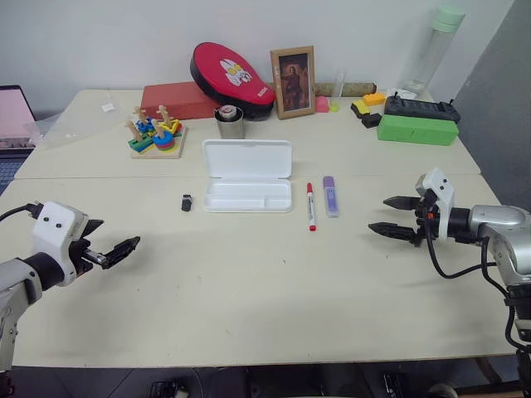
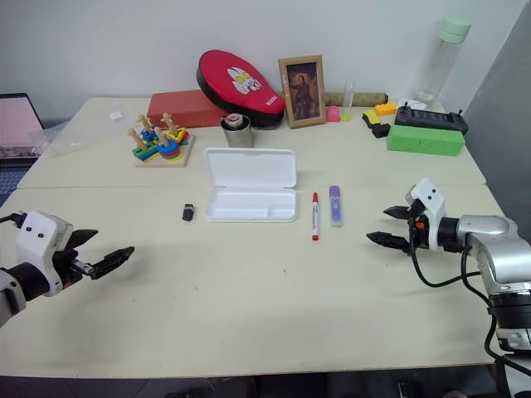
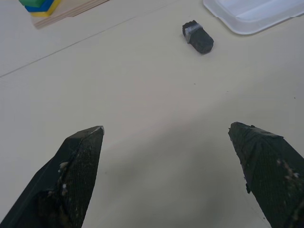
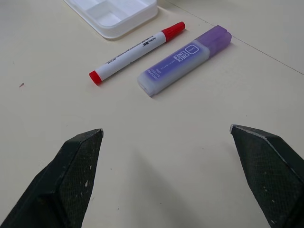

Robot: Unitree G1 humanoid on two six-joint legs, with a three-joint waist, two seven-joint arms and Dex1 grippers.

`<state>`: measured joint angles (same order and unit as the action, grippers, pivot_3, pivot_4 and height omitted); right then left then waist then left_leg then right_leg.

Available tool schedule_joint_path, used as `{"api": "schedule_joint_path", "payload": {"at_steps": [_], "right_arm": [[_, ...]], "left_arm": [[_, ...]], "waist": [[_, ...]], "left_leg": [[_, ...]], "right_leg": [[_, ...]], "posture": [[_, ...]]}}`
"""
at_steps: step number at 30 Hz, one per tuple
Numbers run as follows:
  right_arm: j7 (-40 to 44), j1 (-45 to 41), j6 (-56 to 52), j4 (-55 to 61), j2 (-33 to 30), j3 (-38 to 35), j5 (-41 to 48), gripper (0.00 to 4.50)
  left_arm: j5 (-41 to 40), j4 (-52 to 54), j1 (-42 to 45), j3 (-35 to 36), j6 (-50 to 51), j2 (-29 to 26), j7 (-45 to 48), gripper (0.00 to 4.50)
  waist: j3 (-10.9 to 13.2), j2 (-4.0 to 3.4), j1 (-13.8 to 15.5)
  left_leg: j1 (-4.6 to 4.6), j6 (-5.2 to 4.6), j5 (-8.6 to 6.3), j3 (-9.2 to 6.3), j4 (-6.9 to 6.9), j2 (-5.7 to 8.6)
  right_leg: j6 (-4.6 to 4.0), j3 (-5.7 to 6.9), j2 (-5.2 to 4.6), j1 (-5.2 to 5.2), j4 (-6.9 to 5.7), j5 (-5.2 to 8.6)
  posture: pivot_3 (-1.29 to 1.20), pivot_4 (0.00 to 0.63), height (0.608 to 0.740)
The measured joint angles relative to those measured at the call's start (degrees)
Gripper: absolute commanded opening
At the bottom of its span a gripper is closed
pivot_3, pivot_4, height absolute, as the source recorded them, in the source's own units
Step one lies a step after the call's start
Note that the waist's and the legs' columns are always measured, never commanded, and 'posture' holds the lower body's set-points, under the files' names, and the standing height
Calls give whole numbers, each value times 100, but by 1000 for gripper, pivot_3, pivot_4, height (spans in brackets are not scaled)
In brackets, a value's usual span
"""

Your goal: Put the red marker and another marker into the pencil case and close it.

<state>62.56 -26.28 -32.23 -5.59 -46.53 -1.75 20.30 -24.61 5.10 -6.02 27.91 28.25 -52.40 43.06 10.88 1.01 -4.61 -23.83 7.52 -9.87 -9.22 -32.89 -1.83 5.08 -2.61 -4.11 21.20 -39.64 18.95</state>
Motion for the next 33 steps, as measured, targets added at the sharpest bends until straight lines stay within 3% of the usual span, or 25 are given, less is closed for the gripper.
{"api": "schedule_joint_path", "payload": {"at_steps": [24, 33], "right_arm": [[102, -1, 46, -148, 24, 88, -123, 4493], [107, -66, 62, -164, 42, 97, -118, 4493]], "left_arm": [[184, -29, 150, 121, -119, 25, -70, 4500], [195, -98, 212, 97, -152, 273, -41, 4500]], "waist": [[0, 0, -1], [0, 0, -3]], "left_leg": [[0, 0, 0, 0, 0, 0], [1, 0, 0, 1, -1, 0]], "right_leg": [[0, 0, 0, 0, 0, 0], [0, -1, 0, 0, -2, -1]], "posture": [[0, 150, 740], [0, 150, 740]]}}
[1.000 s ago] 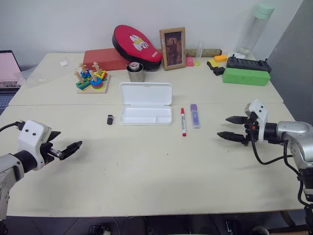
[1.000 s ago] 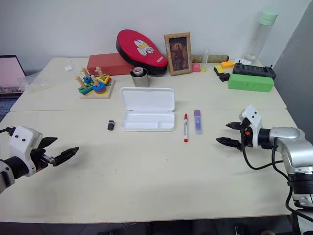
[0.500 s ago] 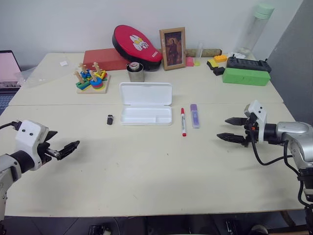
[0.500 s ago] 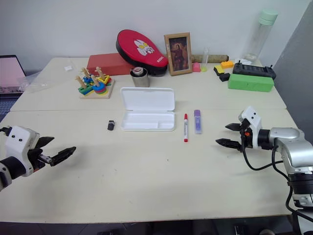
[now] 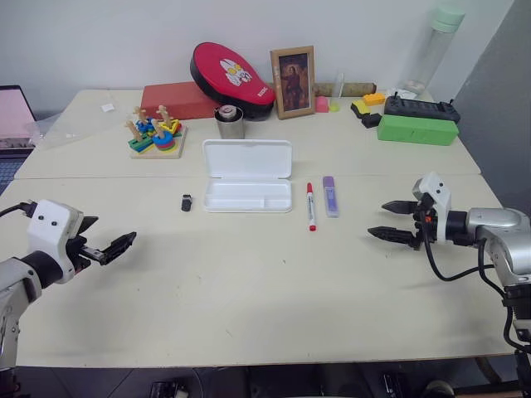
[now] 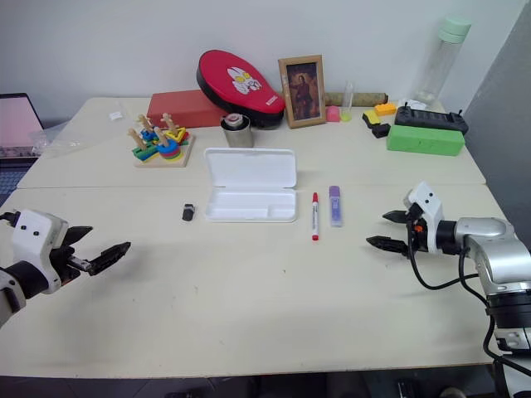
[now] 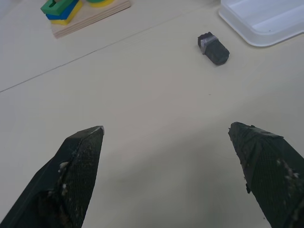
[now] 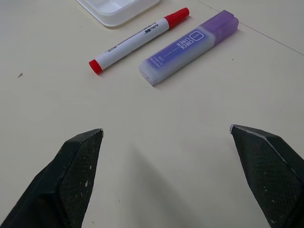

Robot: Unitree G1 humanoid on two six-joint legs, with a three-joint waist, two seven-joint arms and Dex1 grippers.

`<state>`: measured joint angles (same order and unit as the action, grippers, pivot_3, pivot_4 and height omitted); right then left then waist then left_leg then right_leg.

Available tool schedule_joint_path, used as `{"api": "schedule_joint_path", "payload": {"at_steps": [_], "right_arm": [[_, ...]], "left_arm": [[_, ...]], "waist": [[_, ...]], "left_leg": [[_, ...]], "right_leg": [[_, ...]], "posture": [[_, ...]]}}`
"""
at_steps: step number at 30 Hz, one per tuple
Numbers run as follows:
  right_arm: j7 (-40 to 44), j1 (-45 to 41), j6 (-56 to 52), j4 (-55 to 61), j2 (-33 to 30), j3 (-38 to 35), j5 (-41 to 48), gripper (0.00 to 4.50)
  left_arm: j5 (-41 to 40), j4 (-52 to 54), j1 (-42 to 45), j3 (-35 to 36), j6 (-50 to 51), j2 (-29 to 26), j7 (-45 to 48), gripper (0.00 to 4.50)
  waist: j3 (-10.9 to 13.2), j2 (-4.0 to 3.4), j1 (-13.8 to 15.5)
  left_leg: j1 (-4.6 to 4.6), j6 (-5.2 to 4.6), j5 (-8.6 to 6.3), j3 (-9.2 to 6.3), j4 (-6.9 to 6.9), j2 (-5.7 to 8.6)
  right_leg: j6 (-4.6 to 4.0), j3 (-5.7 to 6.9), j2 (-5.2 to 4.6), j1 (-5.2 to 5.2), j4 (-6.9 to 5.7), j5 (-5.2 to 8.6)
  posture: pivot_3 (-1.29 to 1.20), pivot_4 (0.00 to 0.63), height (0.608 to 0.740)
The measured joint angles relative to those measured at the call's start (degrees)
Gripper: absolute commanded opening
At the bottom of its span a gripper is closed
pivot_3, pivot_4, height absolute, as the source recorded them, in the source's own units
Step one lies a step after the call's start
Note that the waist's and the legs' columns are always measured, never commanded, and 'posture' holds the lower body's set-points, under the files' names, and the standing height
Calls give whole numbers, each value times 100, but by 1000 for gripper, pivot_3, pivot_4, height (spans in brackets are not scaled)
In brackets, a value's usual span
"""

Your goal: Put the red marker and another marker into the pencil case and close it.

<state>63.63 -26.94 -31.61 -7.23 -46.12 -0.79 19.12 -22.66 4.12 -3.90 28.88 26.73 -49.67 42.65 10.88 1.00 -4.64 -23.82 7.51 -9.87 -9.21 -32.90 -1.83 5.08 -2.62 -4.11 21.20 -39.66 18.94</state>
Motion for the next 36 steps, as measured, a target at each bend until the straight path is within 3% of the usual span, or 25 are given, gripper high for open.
{"api": "schedule_joint_path", "payload": {"at_steps": [5, 11, 22, 29, 36], "right_arm": [[35, -720, -12, 57, 460, 209, 31, 4493], [151, -1682, 311, -135, 1769, 1210, -119, 4493], [-279, -2742, 1595, -2641, 3127, 2059, -1361, 4493], [-368, -3127, 2446, -4103, 3469, 2226, -1930, 4493], [-387, -3518, 2755, -4857, 3673, 2266, -2327, 2756]], "left_arm": [[-131, 358, 149, -538, -14, 350, 234, 4500], [-204, 1171, 542, -1754, 19, 830, 415, 4500], [-170, 1538, 678, -2252, 23, 1089, 284, 4500], [-202, 1623, 673, -2280, 37, 1186, 171, 4500], [-254, 1809, 693, -2279, 82, 1307, 41, 4500]], "waist": [[0, 0, -12], [-1, 2, -16], [-1, 2, -25], [-1, 1, -23], [-1, 1, -30]], "left_leg": [[2, 1, 1, -1, -4, -1], [-2, 2, 1, -3, -5, -1], [4, 2, 2, -5, -6, -1], [3, 2, 2, -5, -6, -1], [5, 2, 2, -6, -6, -1]], "right_leg": [[1, 1, 0, -3, -2, -1], [1, 4, 1, 0, -5, -1], [0, 5, 1, 4, -21, -1], [0, 5, 1, 5, -20, -1], [0, 5, 1, 5, -24, -1]], "posture": [[0, 150, 740], [0, 150, 740], [0, 150, 740], [0, 150, 740], [0, 150, 740]]}}
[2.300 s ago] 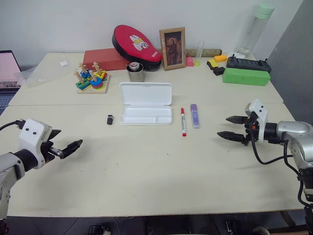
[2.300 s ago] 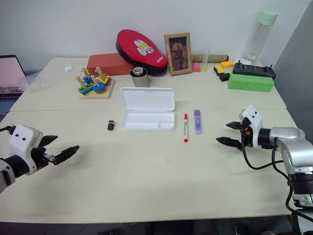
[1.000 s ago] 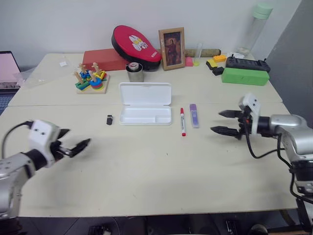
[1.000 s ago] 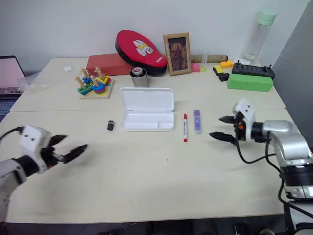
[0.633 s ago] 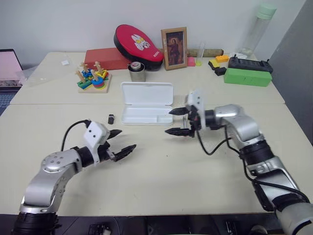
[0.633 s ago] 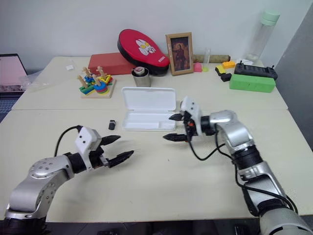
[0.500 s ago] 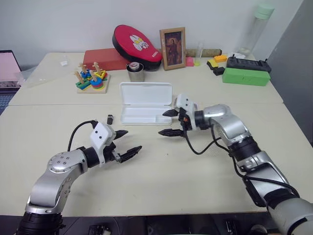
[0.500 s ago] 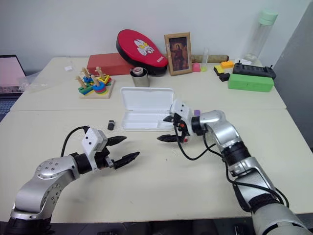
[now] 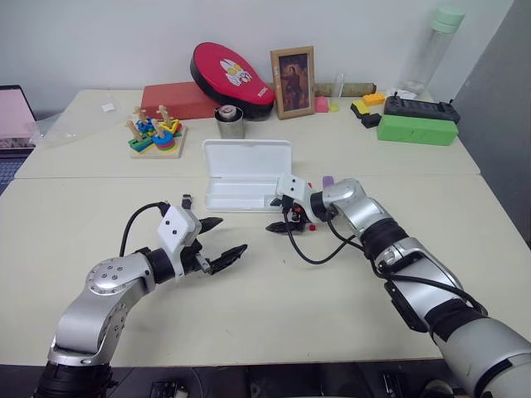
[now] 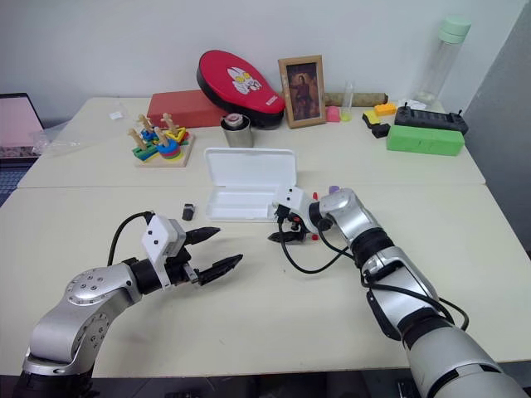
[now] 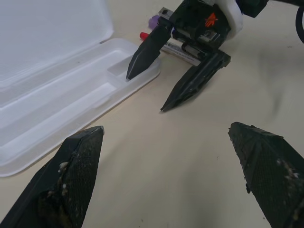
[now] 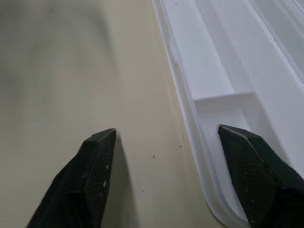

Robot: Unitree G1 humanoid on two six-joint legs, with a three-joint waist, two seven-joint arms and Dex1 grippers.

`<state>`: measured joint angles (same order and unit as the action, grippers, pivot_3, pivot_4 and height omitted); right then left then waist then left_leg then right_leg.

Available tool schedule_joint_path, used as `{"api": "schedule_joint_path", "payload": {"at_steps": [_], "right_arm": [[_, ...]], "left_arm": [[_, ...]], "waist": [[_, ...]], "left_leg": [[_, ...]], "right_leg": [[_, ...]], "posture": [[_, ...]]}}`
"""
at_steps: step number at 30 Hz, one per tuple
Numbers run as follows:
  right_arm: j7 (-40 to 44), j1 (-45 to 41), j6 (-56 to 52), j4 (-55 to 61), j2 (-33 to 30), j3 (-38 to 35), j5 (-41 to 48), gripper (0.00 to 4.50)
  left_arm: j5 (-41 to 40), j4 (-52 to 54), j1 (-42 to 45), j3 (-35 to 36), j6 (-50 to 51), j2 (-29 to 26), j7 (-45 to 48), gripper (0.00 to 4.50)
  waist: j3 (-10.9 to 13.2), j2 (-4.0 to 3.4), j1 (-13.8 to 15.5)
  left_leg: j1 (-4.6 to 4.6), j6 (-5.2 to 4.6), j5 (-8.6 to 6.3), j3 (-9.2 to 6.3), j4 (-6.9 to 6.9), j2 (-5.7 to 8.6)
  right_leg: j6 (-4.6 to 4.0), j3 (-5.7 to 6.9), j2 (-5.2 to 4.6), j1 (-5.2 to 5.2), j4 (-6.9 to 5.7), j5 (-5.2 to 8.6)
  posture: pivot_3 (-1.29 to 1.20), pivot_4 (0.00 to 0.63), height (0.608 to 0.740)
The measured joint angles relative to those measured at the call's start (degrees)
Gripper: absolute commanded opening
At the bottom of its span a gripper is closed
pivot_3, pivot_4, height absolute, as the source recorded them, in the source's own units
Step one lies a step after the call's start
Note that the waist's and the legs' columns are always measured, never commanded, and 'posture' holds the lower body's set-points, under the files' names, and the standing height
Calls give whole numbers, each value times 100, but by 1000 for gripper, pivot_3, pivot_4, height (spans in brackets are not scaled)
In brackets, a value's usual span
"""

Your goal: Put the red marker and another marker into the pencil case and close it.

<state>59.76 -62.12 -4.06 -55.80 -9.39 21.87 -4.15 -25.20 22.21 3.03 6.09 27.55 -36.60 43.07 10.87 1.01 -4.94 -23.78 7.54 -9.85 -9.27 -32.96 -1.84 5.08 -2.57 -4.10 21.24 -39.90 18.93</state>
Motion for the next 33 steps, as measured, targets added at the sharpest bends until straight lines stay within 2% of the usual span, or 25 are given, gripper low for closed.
{"api": "schedule_joint_path", "payload": {"at_steps": [12, 13, 22, 28, 33], "right_arm": [[-6, -115, 457, -391, 149, -173, -145, 161], [3, -114, 497, -401, 155, -177, -147, 74], [33, -14, 712, -157, 155, -264, -145, 74], [521, 710, 431, 1405, -90, -233, -106, 74], [859, 1860, -486, 3513, -493, 36, -2, 74]], "left_arm": [[-82, 17, 44, 12, 76, 40, -148, 4500], [-86, 17, 44, 15, 76, 40, -153, 4500], [-128, 66, -7, 103, 81, -8, -169, 4500], [-365, 466, -541, 522, 217, -281, -23, 4500], [-647, 964, -1456, 1001, 344, -488, 207, 4500]], "waist": [[0, 0, -2], [0, 0, -2], [1, -1, -2], [3, -5, 3], [3, -6, 12]], "left_leg": [[0, 0, 0, 0, 0, 0], [0, 0, 0, 0, 0, 0], [-1, 0, 0, 0, 0, 0], [-3, 0, 0, 1, 1, 0], [-4, -1, -1, 0, 2, -1]], "right_leg": [[0, 0, 0, 0, 0, 0], [0, 0, 0, 0, 0, 0], [0, 0, 0, 2, 0, 0], [0, -3, 0, 5, -1, 0], [-1, -3, 0, 5, 1, 1]], "posture": [[0, 150, 740], [0, 150, 740], [0, 150, 740], [0, 150, 740], [0, 150, 740]]}}
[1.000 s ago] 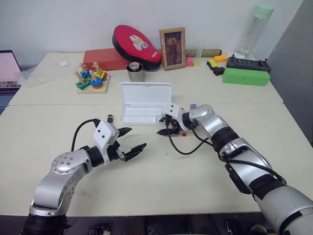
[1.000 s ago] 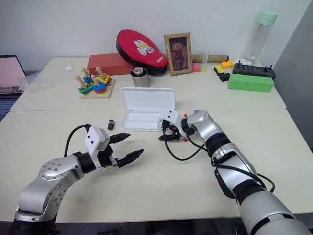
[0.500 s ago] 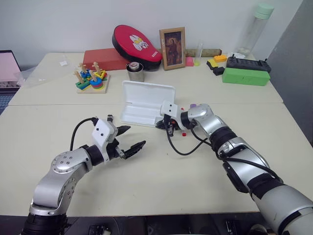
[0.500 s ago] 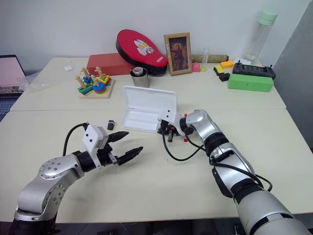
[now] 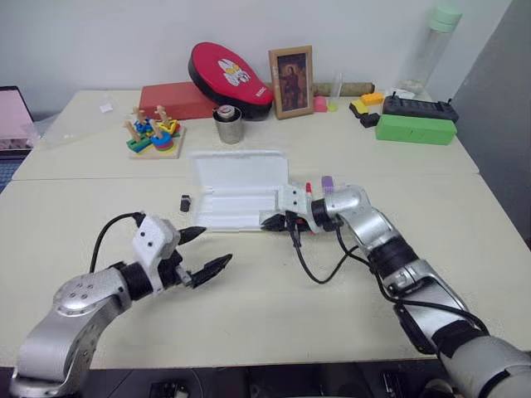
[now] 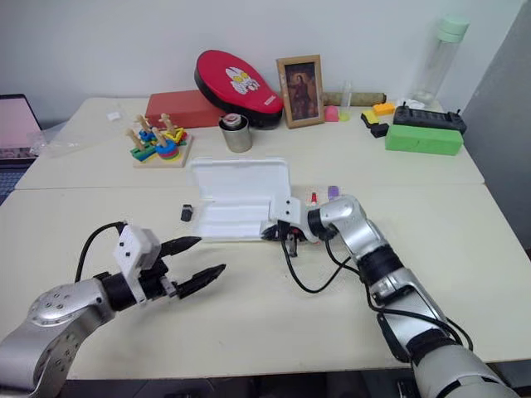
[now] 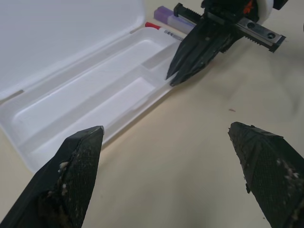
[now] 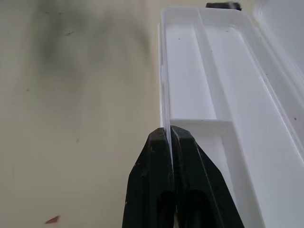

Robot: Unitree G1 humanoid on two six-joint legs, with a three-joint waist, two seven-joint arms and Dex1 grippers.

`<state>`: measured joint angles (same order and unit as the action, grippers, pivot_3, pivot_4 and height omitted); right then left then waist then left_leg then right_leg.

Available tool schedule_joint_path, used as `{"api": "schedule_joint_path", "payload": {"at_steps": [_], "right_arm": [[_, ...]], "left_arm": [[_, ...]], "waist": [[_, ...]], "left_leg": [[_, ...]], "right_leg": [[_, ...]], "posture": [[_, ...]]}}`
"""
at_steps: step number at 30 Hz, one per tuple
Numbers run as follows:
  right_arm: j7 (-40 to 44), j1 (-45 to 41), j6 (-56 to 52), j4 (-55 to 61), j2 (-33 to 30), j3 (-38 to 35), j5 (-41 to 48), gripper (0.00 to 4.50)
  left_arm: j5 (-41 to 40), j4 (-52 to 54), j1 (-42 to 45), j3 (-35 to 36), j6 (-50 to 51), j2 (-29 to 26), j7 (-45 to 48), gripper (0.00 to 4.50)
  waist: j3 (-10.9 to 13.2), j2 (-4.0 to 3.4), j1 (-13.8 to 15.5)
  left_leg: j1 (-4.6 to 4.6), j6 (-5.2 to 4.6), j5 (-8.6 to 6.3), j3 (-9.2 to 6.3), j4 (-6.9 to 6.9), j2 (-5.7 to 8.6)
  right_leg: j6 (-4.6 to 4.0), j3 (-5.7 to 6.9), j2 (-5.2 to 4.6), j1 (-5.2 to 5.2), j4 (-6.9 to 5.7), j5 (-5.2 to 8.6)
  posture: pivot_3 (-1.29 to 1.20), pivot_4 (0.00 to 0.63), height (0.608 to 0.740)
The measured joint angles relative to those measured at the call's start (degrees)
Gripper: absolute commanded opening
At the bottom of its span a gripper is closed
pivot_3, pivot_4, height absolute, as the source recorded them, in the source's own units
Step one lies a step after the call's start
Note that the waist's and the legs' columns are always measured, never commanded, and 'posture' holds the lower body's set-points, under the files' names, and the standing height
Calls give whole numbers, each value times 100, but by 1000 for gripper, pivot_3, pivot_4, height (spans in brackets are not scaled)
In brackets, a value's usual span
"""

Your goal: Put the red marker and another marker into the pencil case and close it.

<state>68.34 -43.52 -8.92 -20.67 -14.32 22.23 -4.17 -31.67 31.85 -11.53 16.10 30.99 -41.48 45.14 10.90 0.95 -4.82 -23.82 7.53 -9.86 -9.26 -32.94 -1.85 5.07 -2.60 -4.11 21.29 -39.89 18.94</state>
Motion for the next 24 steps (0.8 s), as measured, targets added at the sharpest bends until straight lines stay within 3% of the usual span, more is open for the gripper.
{"api": "schedule_joint_path", "payload": {"at_steps": [7, 18, 21, 24], "right_arm": [[159, 762, -972, 1632, -518, 275, 93, 74], [16, 957, -1484, 2098, -562, 492, 131, 74], [-30, 967, -1541, 2176, -564, 492, 166, 591], [-83, 983, -1657, 2236, -562, 481, 334, 1443]], "left_arm": [[-151, 272, -624, 385, 92, -122, 170, 4500], [-217, 427, -646, 431, 159, -151, 156, 4500], [-225, 435, -572, 428, 241, -157, 149, 4500], [-234, 455, -445, 384, 303, -191, 142, 4500]], "waist": [[0, 0, 16], [-2, 4, 19], [-2, 4, 21], [-2, 4, 21]], "left_leg": [[5, 0, 0, 0, -2, 0], [5, 0, 0, 0, -2, 0], [5, 0, 0, 0, -2, 0], [5, 0, 0, 0, -2, 0]], "right_leg": [[1, 0, 0, -4, -3, 0], [0, 0, 0, -6, 0, 0], [0, 1, 0, -6, 0, 0], [0, 1, 0, -6, 0, 0]], "posture": [[0, 150, 740], [0, 150, 740], [0, 150, 740], [0, 150, 740]]}}
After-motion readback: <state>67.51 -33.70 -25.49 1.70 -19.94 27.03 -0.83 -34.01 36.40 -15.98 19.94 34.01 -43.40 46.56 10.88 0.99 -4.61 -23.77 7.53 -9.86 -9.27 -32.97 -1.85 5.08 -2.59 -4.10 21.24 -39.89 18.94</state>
